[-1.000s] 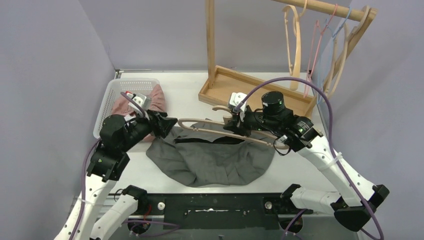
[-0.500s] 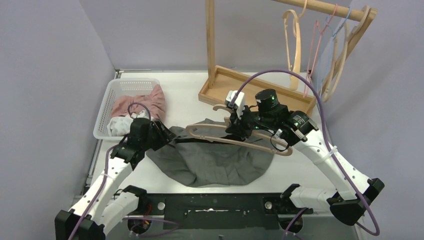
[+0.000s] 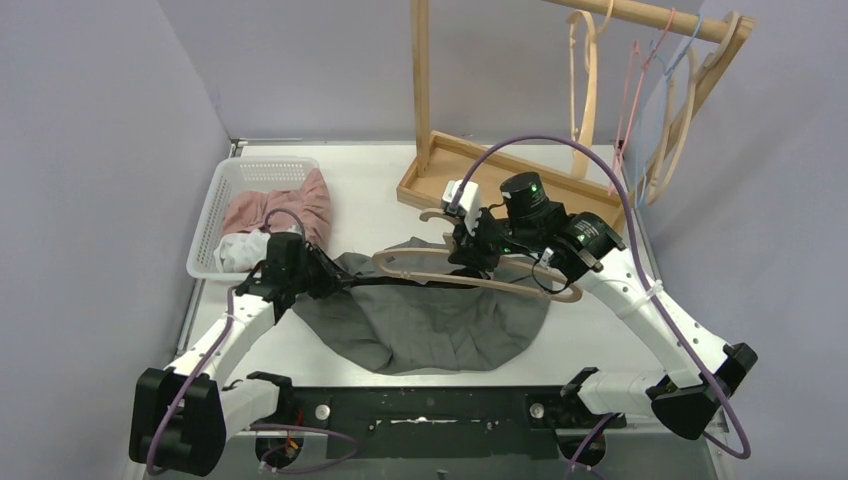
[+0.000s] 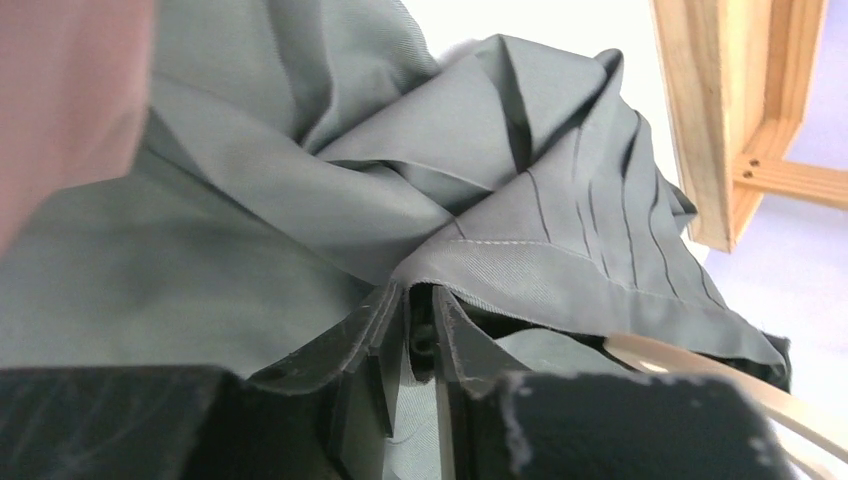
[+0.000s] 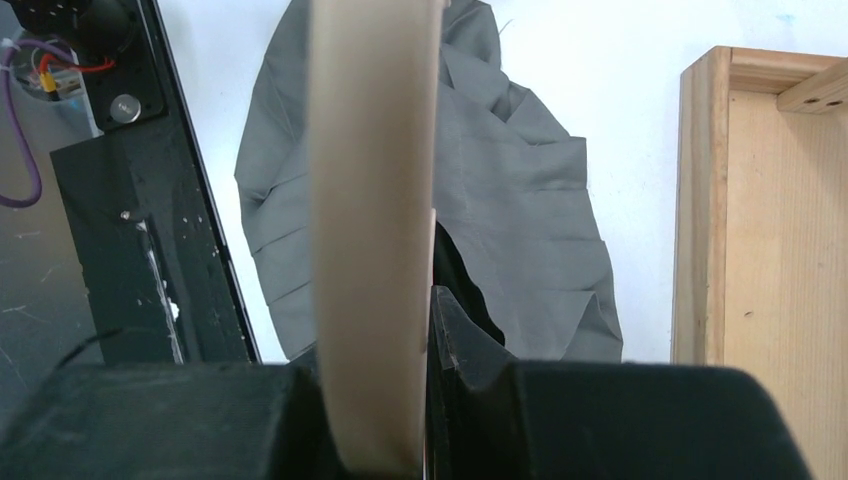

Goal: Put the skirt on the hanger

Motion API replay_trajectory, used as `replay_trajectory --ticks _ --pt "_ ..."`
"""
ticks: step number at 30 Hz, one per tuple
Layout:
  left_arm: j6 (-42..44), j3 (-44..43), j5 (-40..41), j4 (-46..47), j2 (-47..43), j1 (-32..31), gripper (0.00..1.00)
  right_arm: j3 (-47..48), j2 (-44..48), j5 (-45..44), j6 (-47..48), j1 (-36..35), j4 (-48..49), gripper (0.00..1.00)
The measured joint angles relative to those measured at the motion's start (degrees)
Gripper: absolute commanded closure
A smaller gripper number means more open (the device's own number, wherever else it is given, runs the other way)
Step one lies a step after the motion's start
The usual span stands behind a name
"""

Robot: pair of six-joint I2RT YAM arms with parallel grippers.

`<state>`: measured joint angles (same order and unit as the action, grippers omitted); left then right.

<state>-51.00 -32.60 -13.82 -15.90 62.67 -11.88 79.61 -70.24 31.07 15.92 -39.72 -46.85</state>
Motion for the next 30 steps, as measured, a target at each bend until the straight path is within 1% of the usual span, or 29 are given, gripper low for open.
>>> replay_trajectory --ticks 1,2,5,11,16,23,30 --pt "-0.02 0.00 -0.63 0.46 0.02 0.00 0.85 0.02 -0.44 0.02 0.24 0.00 -0.07 1.00" --pt "0.13 -0.02 -1.51 1.01 0.02 0.00 0.88 0.02 -0.79 0.02 0.50 0.00 -0.20 1.00" --pt "0.61 -0.09 -3.45 1.99 0.24 0.00 1.00 0.04 -1.79 0.24 1.40 0.00 -0.42 1.00" --pt "3.67 -2.71 -4.72 0.44 0.42 0.00 1.00 0.11 -2.54 0.87 3.82 0.00 -0.35 1.00" --pt "7.06 -9.46 -5.29 -2.27 -1.88 0.00 1.00 0.13 -2.54 0.96 6.62 0.00 0.28 1.00" --pt "9.11 -15.91 -7.45 -4.44 -5.14 -0.20 1.00 0.59 -2.54 1.99 9.22 0.00 1.33 1.00" --pt "12.83 -19.47 -8.04 -8.59 -4.74 -0.72 1.00 -0.13 -1.42 0.13 9.20 0.00 5.88 1.00"
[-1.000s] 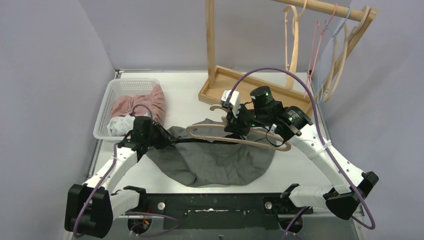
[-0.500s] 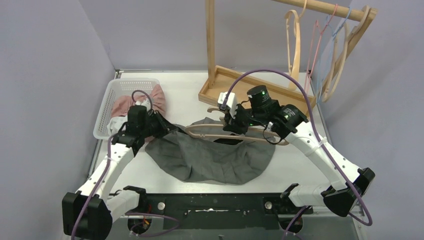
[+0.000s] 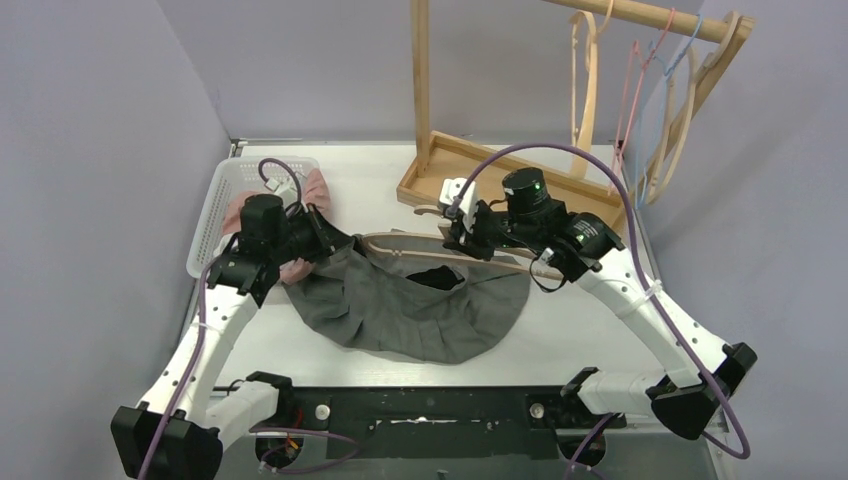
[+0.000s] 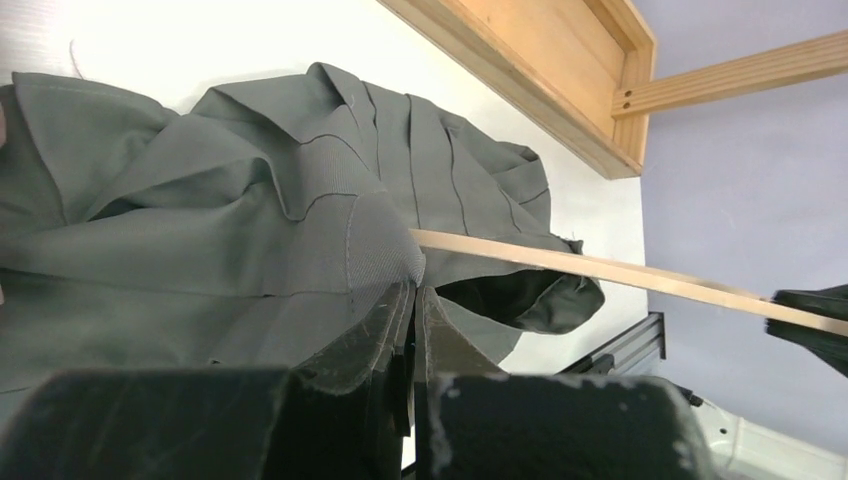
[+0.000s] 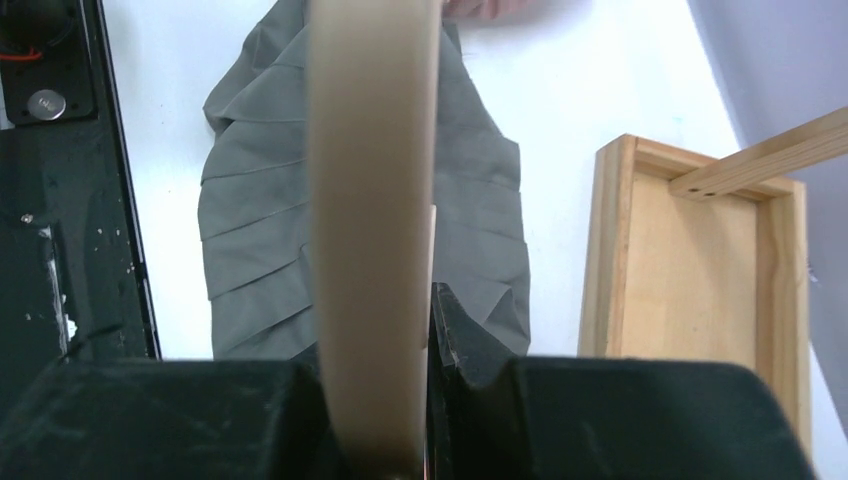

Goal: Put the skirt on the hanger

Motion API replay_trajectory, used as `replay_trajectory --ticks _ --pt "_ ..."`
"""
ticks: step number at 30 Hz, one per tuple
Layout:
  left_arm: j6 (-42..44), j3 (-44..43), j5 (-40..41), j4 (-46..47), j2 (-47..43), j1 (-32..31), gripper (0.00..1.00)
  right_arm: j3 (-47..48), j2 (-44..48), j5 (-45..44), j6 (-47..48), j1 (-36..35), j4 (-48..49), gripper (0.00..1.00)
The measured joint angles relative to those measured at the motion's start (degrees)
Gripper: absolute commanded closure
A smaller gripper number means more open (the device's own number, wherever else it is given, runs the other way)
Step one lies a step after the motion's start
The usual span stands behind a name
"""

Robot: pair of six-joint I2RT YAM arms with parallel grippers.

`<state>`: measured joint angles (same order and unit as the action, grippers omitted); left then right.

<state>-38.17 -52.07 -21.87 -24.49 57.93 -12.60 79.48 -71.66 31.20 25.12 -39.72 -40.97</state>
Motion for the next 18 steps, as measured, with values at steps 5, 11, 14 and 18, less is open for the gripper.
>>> replay_trajectory --ticks 5,11,14,18 --pt "1.42 -2.16 1.07 -3.04 0.74 -0.07 1.00 -0.70 3.13 2.40 0.57 0.04 1.29 1.00" --pt "1.42 -4.81 1.86 -4.28 1.66 -0.07 1.00 -3.17 5.68 4.96 0.13 0.04 3.15 1.00" --pt "1.46 -5.31 1.16 -4.46 1.79 -0.07 1.00 -4.09 5.44 4.57 -0.63 0.00 4.55 1.00" --pt "1.90 -5.31 -2.08 -4.42 1.77 -0.07 1.00 -5.81 5.16 0.96 -1.88 -0.13 7.74 1.00"
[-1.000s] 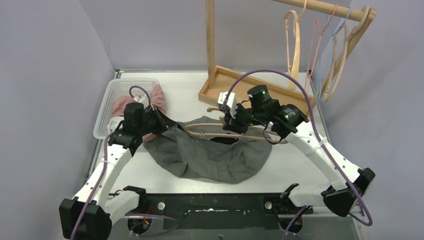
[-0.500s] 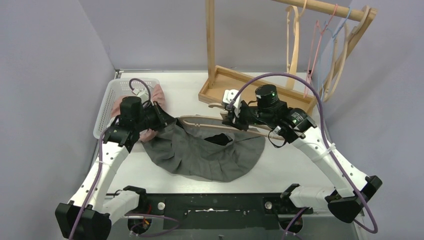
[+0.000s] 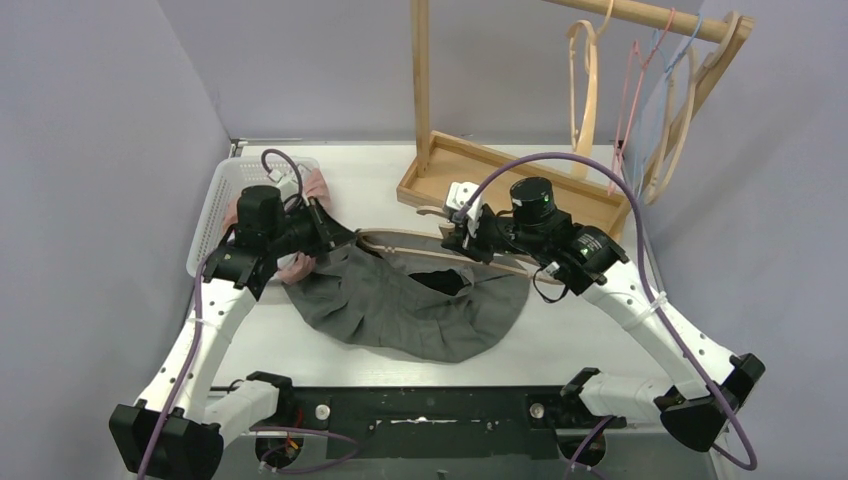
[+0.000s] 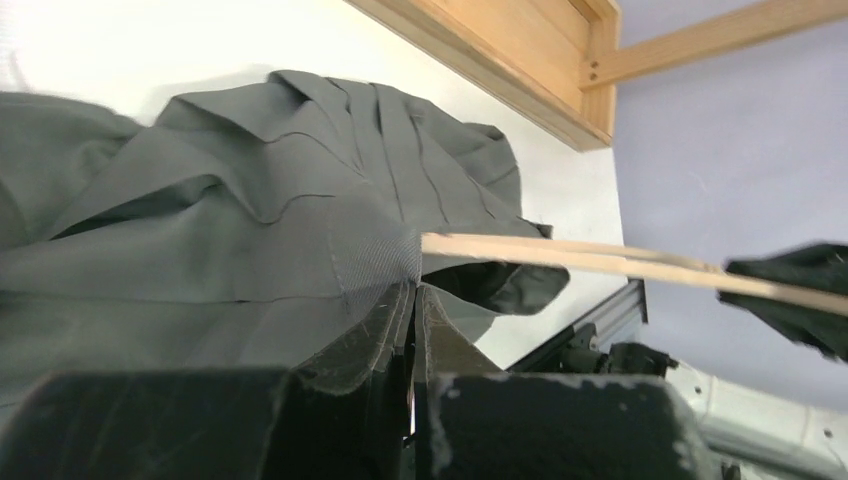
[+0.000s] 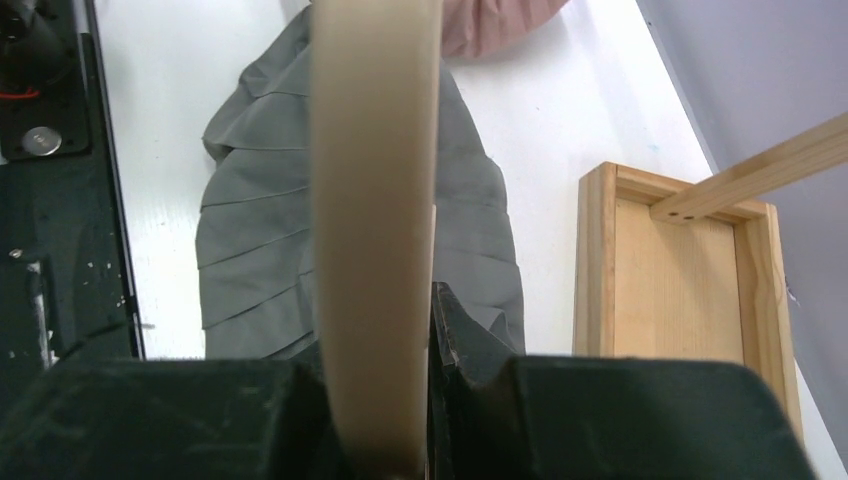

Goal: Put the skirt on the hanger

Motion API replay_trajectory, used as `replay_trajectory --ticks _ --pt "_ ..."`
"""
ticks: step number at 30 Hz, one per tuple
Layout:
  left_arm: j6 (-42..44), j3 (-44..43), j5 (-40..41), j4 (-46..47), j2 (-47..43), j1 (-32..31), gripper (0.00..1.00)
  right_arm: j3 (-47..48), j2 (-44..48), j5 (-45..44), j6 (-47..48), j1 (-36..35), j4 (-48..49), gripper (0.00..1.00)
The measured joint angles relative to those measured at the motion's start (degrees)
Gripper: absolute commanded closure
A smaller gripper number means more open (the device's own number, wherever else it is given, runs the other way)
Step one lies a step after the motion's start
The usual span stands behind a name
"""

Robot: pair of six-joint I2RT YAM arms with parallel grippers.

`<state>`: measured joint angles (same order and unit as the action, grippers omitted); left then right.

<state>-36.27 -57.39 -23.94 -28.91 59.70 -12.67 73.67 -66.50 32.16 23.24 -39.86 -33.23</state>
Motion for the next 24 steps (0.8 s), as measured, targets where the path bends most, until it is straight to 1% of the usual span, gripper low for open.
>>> replay_trajectory --ticks 4,8,11,13,17,18,19,21,24 --pt "0.76 0.02 -6.40 1.79 0.00 0.00 1.00 -0.59 -1.64 -2.19 -0.57 -0.33 2.12 1.00" --pt "-0.11 0.48 -12.68 6.60 0.02 -1.16 1.00 -1.31 -2.93 -1.29 -0.55 -0.50 3.89 1.00" --pt "-3.08 1.88 -15.85 13.94 0.28 -4.81 1.00 -3.76 -2.80 0.68 -0.83 -0.70 6.47 1.00" --pt "-5.11 2.75 -17.44 19.56 1.22 -8.74 1.00 -7.19 -2.21 1.73 -1.77 -0.70 9.94 1.00" --pt "-5.97 2.80 -20.37 25.79 4.48 -15.08 0.99 -13.62 -1.03 2.05 -4.79 -0.74 16.55 1.00" --pt "-5.70 2.78 -20.74 26.14 4.92 -15.63 0.90 -14.73 -0.81 1.84 -5.38 -0.74 17.99 1.00" --pt "-4.96 2.69 -21.24 26.14 5.38 -16.11 0.78 -16.41 -0.48 1.49 -6.32 -0.74 20.33 1.00" --pt "-2.51 2.38 -21.40 25.64 5.62 -16.17 0.52 -19.10 0.22 0.55 -7.89 -0.74 24.11 1.00" --pt "2.80 0.42 -20.09 23.04 5.51 -16.09 0.29 -22.91 1.73 -0.81 -9.97 -0.74 29.51 1.00"
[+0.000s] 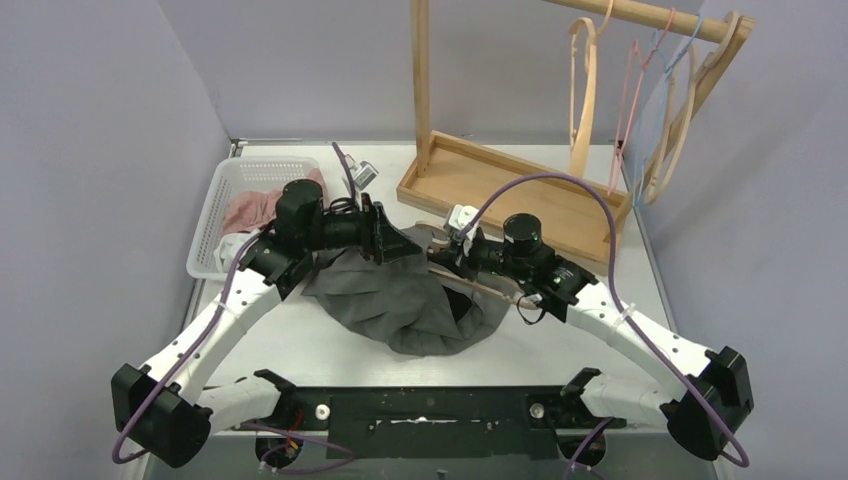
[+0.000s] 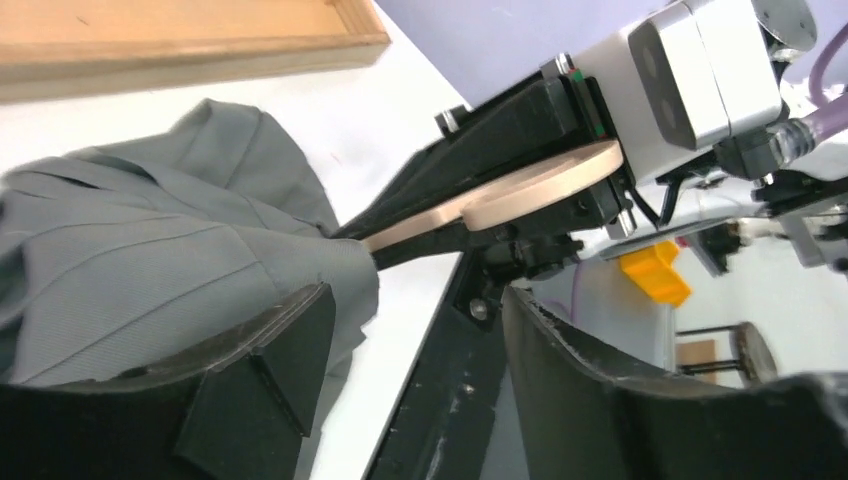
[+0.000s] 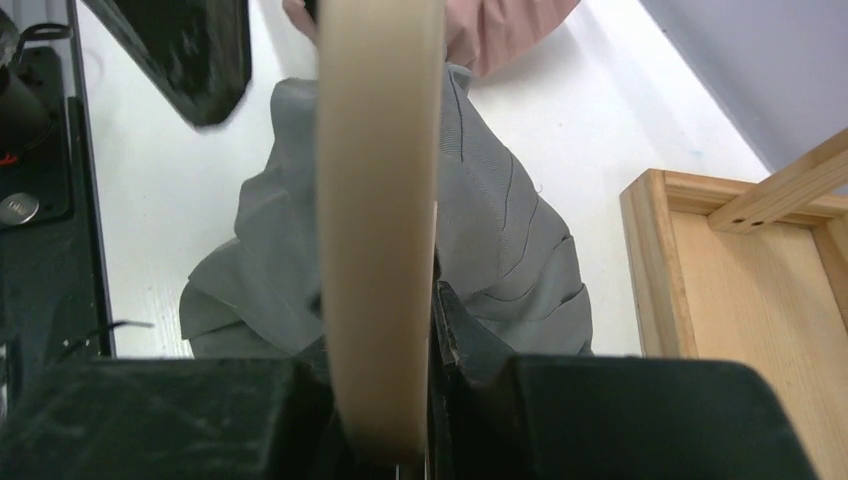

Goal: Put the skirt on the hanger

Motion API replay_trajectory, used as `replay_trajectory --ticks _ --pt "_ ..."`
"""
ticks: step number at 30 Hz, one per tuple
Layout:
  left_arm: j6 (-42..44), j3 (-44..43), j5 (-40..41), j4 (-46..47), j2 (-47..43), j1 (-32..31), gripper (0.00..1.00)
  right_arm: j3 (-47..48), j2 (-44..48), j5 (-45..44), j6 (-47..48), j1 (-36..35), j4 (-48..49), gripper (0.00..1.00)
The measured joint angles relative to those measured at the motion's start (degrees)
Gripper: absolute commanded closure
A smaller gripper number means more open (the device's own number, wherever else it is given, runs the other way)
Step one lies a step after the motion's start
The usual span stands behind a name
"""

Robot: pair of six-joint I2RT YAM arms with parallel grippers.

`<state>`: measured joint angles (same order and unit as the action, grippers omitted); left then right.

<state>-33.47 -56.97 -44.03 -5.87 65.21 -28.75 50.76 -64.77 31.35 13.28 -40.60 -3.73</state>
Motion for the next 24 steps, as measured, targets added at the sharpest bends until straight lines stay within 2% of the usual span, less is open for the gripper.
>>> replay_trajectory --ticks 2,9,16,24 --pt "4.22 -2.23 1.79 -2.56 -0.24 0.42 0.12 -2.62 1.75 -0.74 -1.29 0.00 3.52 1.00" --pt "19.82 -10.14 5.68 -9.07 -3.56 5.70 0.12 -4.85 6.56 -2.25 -3.78 0.00 11.17 1.00" --pt "36.50 -16.98 2.19 -13.60 -3.56 5.03 0.31 -1.16 8.98 -0.44 -3.78 0.00 9.29 1.00" --pt "48.76 -19.34 -1.90 -19.96 -0.48 2.21 0.49 6.38 8.96 5.99 -2.29 0.02 2.23 1.00"
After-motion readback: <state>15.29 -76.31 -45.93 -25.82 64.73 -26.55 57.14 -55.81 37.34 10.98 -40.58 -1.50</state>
